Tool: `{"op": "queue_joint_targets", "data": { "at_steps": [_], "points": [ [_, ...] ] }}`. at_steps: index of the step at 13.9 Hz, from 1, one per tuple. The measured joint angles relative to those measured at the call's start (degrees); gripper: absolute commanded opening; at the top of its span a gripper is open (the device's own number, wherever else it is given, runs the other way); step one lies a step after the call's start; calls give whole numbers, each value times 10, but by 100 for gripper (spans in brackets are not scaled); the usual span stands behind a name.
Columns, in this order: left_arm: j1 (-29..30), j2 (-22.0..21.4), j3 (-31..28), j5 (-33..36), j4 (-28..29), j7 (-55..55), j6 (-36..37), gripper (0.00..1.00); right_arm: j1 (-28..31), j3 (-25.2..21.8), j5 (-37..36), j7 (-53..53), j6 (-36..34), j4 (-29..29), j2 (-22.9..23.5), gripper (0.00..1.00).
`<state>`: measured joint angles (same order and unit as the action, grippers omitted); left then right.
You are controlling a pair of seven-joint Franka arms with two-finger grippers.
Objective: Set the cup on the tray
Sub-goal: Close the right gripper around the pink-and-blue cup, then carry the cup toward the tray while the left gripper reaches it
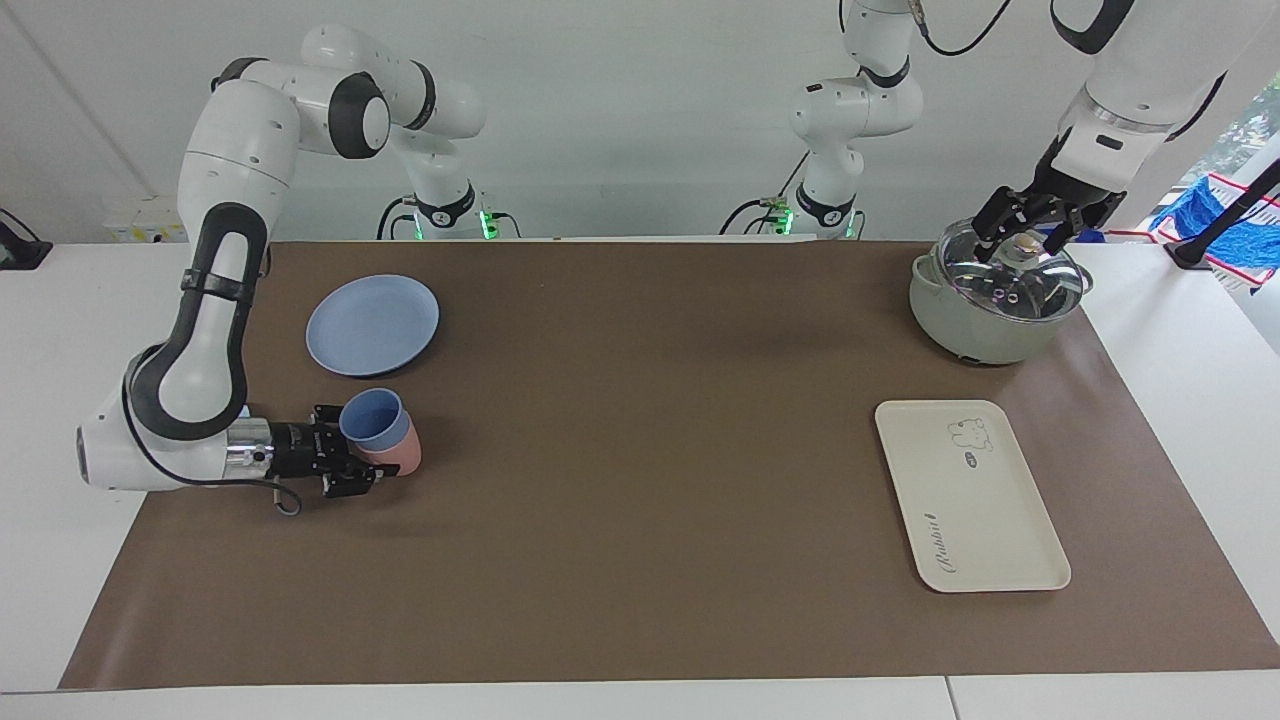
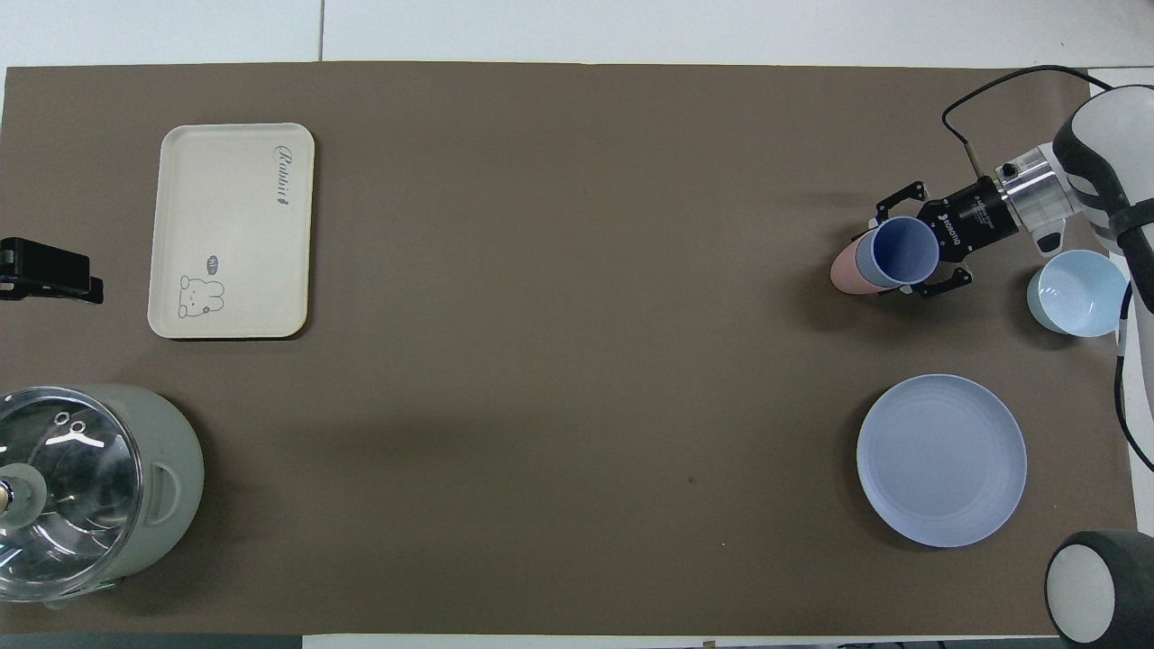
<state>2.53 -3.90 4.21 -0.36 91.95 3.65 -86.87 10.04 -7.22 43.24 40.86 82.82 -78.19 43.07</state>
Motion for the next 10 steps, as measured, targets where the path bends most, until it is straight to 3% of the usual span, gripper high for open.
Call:
{"op": "queue_joint_targets", "data": {
  "at_steps": [5,10],
  "points": [
    [0,0,0,0,0,0,0,100,-4,1,35,37,5,-13,-25,0],
    [0,0,0,0,0,0,0,100,-35,2,89,48,18,-66,-72,0]
  ]
}}
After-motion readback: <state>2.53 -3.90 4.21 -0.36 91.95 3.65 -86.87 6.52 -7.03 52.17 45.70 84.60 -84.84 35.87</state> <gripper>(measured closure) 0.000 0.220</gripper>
